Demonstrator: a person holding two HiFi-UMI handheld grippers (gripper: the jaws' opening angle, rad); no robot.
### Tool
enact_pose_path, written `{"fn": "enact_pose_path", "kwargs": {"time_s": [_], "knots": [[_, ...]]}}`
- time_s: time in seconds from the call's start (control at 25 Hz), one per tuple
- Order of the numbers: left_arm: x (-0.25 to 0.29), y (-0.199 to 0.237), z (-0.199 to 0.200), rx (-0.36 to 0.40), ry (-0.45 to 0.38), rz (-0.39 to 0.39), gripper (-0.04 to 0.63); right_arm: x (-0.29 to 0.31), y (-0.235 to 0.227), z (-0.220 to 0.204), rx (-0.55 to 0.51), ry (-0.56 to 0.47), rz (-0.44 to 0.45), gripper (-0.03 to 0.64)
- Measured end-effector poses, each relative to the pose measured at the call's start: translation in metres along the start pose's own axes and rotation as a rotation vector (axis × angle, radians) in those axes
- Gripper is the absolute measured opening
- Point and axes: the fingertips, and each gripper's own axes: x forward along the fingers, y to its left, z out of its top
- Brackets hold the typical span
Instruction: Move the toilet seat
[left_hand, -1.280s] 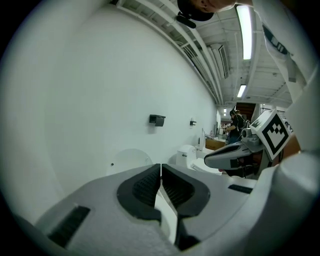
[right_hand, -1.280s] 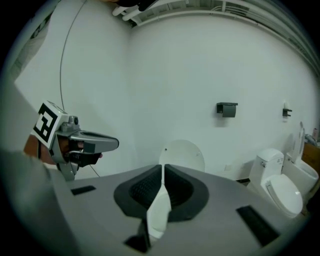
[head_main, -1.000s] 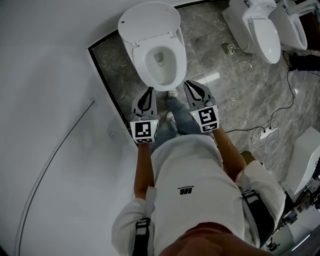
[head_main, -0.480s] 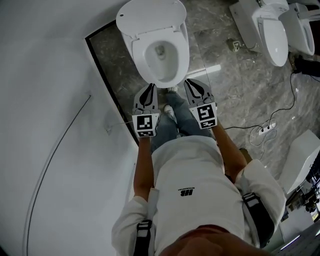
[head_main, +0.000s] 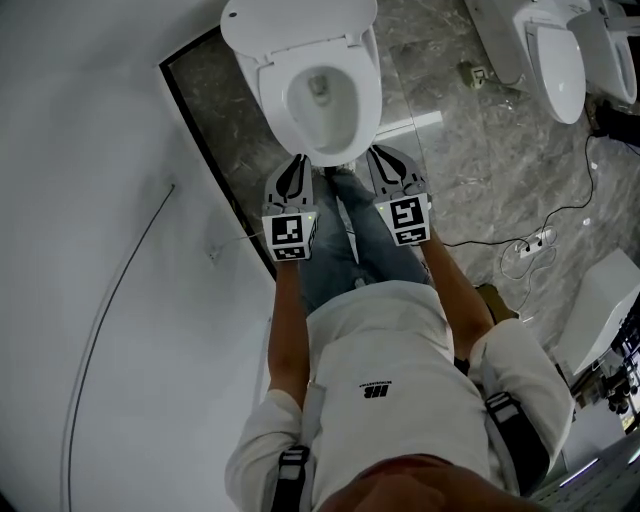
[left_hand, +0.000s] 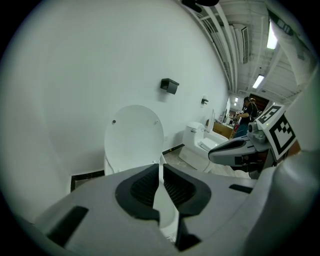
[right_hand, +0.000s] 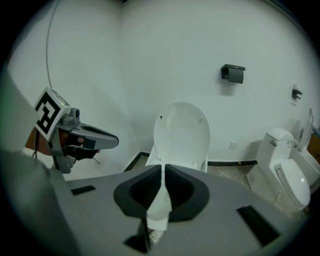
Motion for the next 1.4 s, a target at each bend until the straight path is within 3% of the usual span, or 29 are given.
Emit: {"fn": "enact_pose_path", "kwargs": {"time_s": [0.48, 1.4], "knots": [[0.029, 0.017, -0.055, -0.016, 0.039, -0.049, 0.034, 0.033, -0.015, -0.054, 0.069, 0.061, -0.108, 0.038], [0.068, 0.044, -0.164, -0.100, 0.160, -0.028, 0.034, 0.087, -0.007, -0.167, 0.131, 0.197, -0.119, 0.038]]}}
